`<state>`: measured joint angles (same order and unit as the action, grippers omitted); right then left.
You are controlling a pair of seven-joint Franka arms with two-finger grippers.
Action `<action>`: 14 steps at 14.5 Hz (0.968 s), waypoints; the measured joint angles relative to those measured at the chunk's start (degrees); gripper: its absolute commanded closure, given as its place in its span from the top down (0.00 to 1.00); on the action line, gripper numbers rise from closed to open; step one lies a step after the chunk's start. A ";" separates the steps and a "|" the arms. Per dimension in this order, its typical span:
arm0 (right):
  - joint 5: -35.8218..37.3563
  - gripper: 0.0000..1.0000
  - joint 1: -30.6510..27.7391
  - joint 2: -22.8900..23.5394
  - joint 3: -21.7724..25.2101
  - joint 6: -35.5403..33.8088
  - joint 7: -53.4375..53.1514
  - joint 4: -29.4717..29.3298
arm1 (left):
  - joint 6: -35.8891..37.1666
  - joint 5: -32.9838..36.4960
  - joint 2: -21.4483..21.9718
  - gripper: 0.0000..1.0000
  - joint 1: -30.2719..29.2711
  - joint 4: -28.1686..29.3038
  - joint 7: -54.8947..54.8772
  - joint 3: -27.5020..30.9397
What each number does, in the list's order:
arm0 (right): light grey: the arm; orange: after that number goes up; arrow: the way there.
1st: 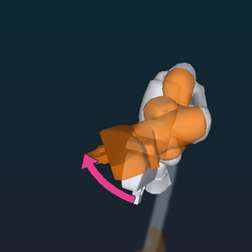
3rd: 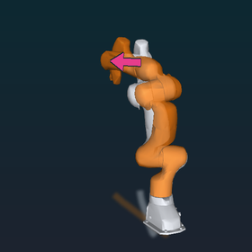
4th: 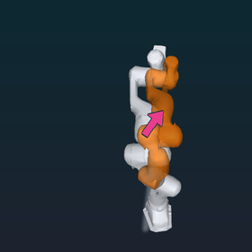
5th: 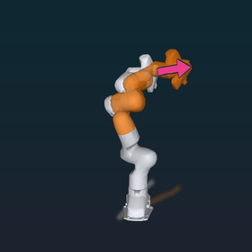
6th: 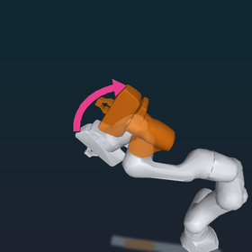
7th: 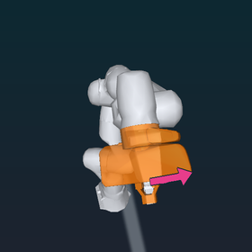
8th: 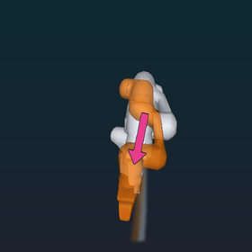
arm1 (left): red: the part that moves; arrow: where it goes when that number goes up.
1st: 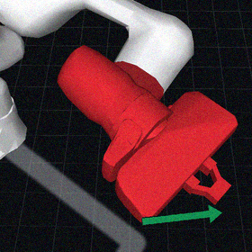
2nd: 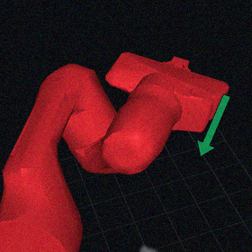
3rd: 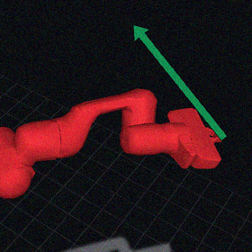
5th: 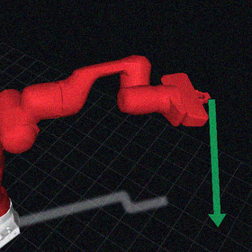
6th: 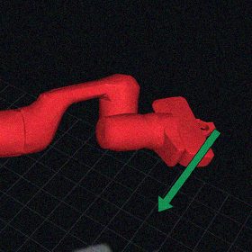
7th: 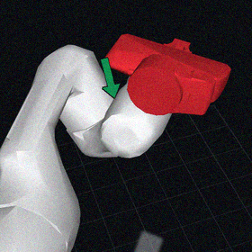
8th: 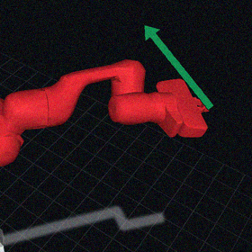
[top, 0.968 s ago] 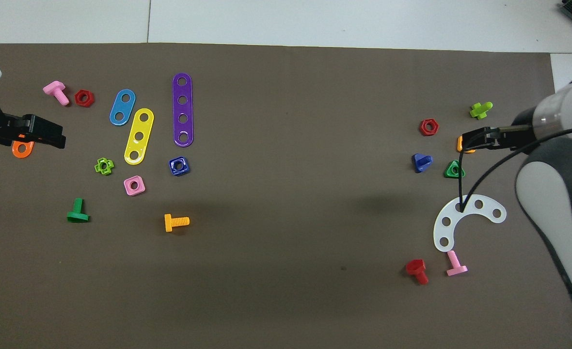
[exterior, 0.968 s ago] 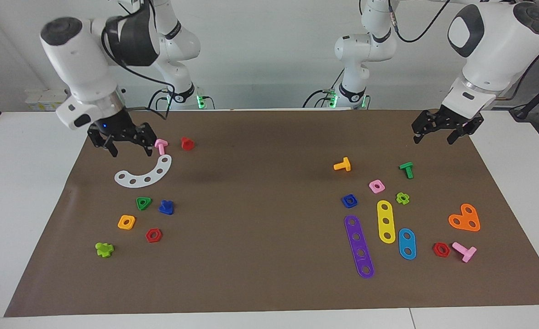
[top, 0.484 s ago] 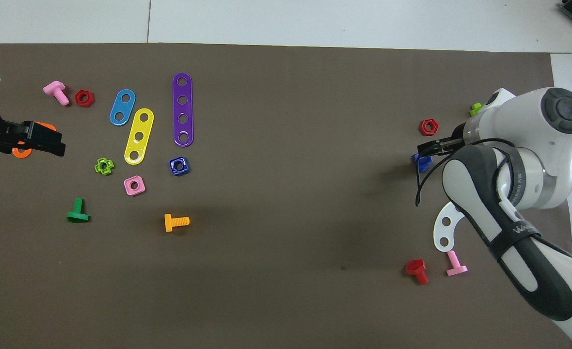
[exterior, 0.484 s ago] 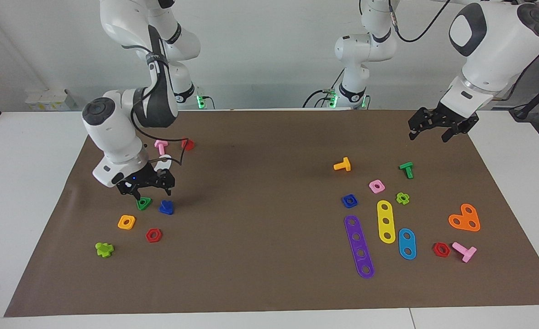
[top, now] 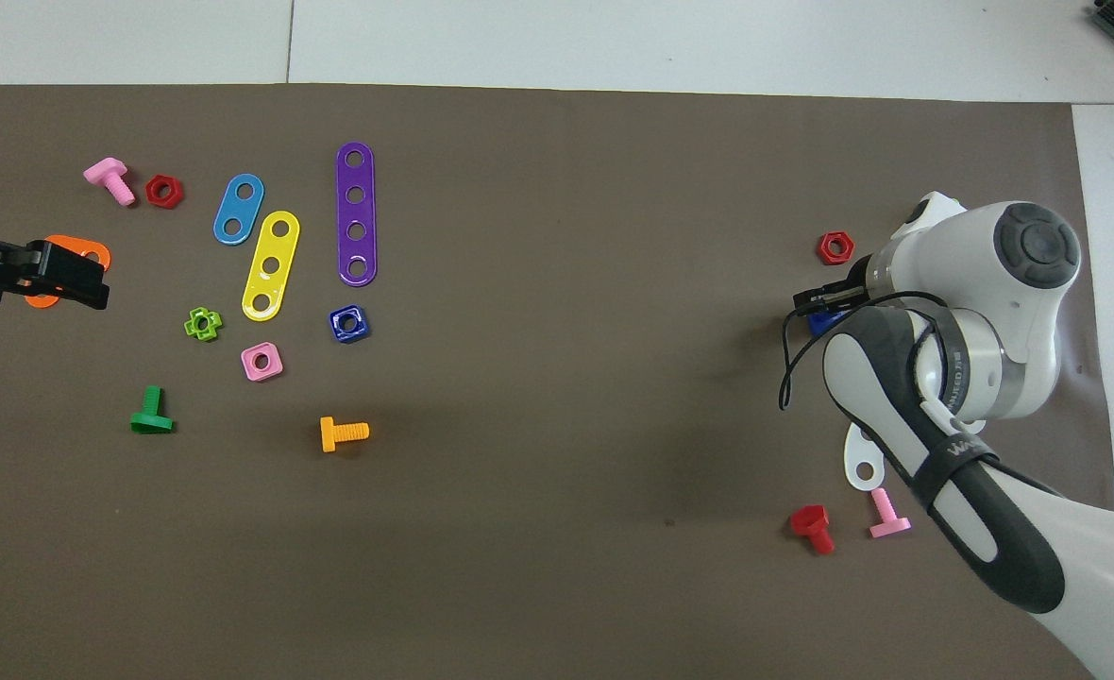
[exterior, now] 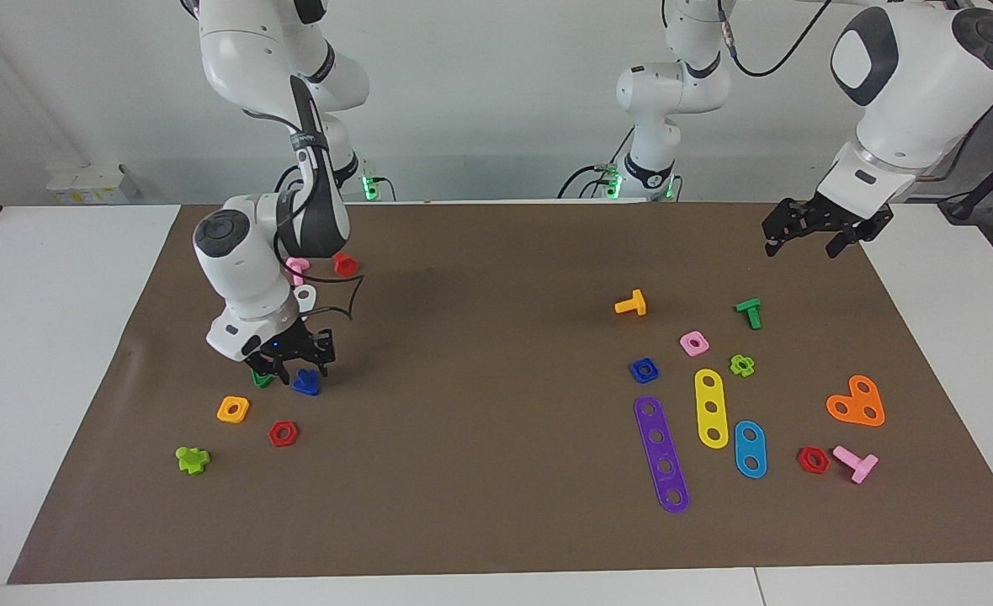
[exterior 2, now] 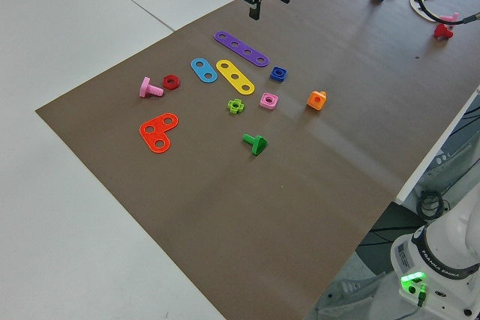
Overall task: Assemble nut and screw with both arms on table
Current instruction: 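Reach the right gripper down and grasp the blue screw, then carry the blue screw toward the table centre while the left gripper reaches the nut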
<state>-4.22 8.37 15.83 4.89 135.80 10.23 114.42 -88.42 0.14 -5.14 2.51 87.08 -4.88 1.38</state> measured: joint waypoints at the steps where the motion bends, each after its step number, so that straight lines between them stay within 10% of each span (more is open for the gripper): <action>1: 0.00 0.57 -0.05 0.03 0.06 1.17 0.99 0.72 | 0.00 0.01 0.02 1.00 -0.06 0.01 0.00 0.18; 14: -0.01 0.41 -0.55 0.77 0.19 3.23 3.42 2.69 | 0.08 0.02 0.08 1.00 0.01 0.15 -0.42 -0.10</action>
<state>-4.22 7.82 16.60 5.08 139.02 13.65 117.11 -88.34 0.17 -5.07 2.52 87.24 -5.30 1.28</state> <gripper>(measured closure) 0.581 0.000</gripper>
